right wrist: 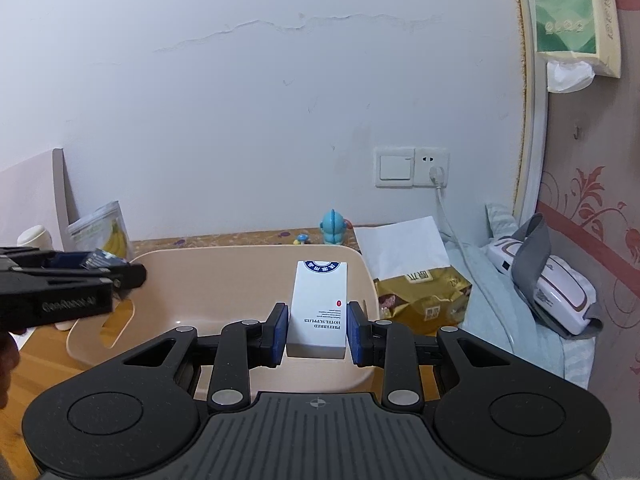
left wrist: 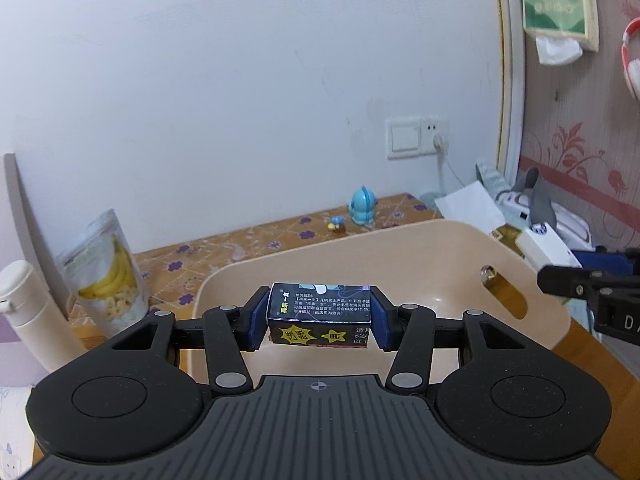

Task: Organize objects
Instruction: 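Lift both held boxes and carry them over the beige bin, then open both grippers to drop the boxes into the bin, then move both grippers back toward the remaining items on the table, then grasp the blue tissue pack with left gripper while right grasps green scrunchie, then lift the tissue pack and scrunchie and carry them over the bin, then open both grippers to drop the tissue pack and scrunchie into the bin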

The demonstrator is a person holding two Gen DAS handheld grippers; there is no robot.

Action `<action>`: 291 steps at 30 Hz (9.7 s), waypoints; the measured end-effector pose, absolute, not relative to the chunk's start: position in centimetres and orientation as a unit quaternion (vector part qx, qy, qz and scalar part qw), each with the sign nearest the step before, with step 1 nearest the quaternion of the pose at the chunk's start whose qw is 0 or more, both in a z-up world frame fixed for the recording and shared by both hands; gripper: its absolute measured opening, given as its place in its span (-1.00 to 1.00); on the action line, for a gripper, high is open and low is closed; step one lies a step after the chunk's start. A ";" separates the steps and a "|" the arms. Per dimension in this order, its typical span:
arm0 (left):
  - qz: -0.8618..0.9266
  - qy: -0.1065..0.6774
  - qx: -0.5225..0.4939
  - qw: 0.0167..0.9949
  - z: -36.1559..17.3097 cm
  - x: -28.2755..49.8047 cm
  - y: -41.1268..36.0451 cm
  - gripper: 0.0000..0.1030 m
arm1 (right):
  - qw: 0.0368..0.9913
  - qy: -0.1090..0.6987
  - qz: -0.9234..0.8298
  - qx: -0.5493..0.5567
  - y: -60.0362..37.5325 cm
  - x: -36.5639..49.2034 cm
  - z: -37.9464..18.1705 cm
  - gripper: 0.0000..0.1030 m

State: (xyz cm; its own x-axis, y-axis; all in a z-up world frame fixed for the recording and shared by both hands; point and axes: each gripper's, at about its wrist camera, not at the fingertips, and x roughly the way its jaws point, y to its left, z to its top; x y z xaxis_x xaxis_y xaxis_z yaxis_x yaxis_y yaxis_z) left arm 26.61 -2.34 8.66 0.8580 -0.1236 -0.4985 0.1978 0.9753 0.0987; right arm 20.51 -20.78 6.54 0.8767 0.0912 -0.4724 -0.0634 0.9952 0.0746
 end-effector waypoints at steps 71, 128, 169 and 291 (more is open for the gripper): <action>-0.051 0.270 0.090 0.957 8.9 20.5 -0.3 0.75 | 0.958 0.283 0.050 0.002 -20.0 18.1 6.4 1.00; -0.028 0.396 0.068 0.915 -1.3 18.8 3.9 0.75 | 0.910 0.414 0.031 -0.009 -22.0 14.1 -3.9 1.00; -0.042 0.418 0.030 0.907 -3.6 20.6 5.2 -0.09 | 0.903 0.426 0.047 -0.027 -21.7 16.1 -5.7 -0.29; -0.112 0.336 0.086 0.931 3.4 28.7 -3.0 0.30 | 0.937 0.334 0.086 -0.046 -18.2 25.6 1.6 0.00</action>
State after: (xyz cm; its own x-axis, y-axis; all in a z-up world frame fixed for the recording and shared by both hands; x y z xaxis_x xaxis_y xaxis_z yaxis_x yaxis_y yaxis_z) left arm 28.68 -3.03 3.37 0.7485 -0.1514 -0.6456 0.2670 0.9600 0.0843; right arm 25.56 -18.16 1.60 0.7616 0.1306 -0.6348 -0.1920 0.9810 -0.0285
